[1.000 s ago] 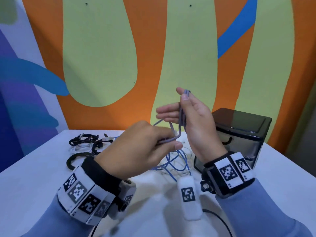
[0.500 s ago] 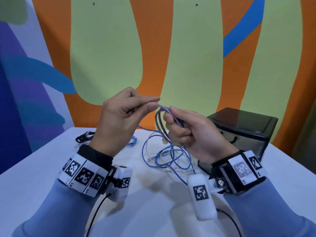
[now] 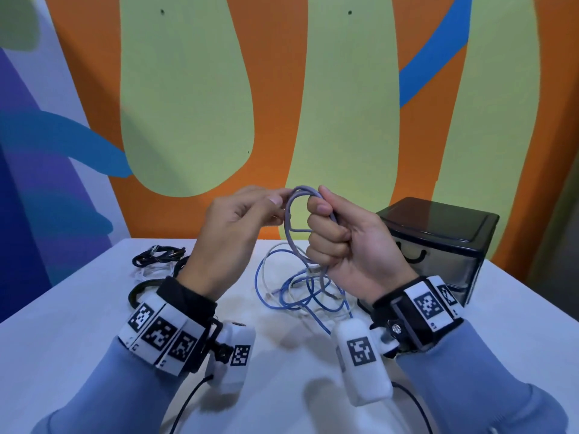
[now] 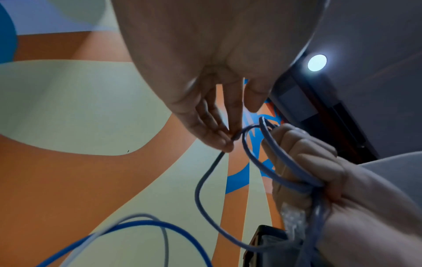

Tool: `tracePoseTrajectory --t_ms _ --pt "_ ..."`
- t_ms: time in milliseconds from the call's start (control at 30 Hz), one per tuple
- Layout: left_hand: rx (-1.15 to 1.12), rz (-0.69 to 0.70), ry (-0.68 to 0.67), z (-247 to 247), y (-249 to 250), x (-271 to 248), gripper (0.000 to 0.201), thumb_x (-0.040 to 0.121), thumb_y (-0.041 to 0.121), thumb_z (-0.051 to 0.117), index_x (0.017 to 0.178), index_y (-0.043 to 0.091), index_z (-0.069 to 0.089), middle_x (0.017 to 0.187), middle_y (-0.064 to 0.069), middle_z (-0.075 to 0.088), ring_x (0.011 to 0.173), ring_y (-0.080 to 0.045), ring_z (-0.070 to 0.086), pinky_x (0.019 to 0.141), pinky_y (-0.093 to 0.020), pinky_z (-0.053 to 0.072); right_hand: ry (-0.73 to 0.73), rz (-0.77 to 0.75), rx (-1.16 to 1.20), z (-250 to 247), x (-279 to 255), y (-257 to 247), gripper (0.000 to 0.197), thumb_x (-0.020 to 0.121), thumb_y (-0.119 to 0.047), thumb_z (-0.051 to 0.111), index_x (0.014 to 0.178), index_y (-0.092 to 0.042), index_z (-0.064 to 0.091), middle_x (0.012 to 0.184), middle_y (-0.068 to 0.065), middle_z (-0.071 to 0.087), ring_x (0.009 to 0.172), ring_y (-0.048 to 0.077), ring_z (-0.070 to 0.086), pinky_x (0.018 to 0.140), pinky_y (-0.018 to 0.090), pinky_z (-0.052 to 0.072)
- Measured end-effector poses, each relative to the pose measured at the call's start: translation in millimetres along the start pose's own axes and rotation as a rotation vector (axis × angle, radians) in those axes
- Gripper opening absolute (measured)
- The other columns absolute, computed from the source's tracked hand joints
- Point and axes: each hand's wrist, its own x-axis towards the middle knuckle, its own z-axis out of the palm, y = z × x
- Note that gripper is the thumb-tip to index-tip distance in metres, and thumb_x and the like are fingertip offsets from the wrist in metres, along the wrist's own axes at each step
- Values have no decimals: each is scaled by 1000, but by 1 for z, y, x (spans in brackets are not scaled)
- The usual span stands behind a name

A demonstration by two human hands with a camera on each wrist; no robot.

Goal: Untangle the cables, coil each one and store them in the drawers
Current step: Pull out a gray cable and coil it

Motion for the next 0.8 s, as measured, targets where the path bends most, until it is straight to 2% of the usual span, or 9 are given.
tracePoseTrajectory --t_ms 67,200,267,333,400,500,600,733,800 --pt "-40 -67 -70 0 3 -1 28 97 16 68 122 13 79 115 -11 78 111 -31 74 102 -42 59 14 -15 14 -3 1 0 37 110 -35 36 78 -20 47 55 -9 13 43 10 7 45 23 12" --pt "-16 -114 -177 3 3 -5 42 91 -8 74 128 13 75 114 -15 79 112 -32 74 103 -39 59 25 -30 18 -6 3 3 37 111 -35 35 80 -19 47 56 -8 13 44 10 7 47 24 11" --pt "-1 -119 -125 5 1 -5 38 88 -13 72 118 11 77 101 -17 80 96 -29 77 92 -38 62 49 -35 -3 -5 6 7 36 111 -35 35 81 -19 46 55 -9 14 44 9 8 48 24 11" --pt "16 -104 -48 8 1 -6 33 84 -15 71 105 10 76 93 -19 76 80 -20 69 75 -33 56 84 -53 -22 -5 9 10 36 112 -34 35 82 -17 47 53 -9 19 45 9 10 49 24 12" --pt "23 -88 0 11 2 -6 30 83 -15 71 99 11 73 89 -17 75 76 -18 66 67 -26 54 136 -85 -62 -5 11 11 36 112 -34 36 84 -16 49 54 -9 22 46 10 10 49 23 15" --pt "63 -42 15 13 1 -6 29 85 -11 72 101 13 73 89 -6 78 84 -24 74 75 -34 61 203 -147 -118 -6 13 11 36 112 -34 38 86 -13 53 54 -8 24 45 8 13 47 22 18" --pt "171 3 24 12 -2 -7 28 86 -2 78 104 19 75 93 5 80 92 -20 75 86 -42 62 271 -202 -177 -8 14 12 36 112 -31 41 91 -9 59 54 -8 25 42 5 19 45 21 18" --pt "337 106 46 12 -7 -8 36 85 8 86 114 25 74 96 11 74 90 -15 70 82 -39 59 368 -228 -219 -12 16 15 34 110 -30 49 104 -3 67 56 -7 26 44 5 19 46 20 17" --pt "405 227 38 12 -7 -9 41 86 8 86 120 27 77 98 6 63 88 -16 63 78 -34 55 402 -242 -231 -14 16 15 28 109 -29 52 100 -6 65 57 -7 26 45 5 20 45 19 18"
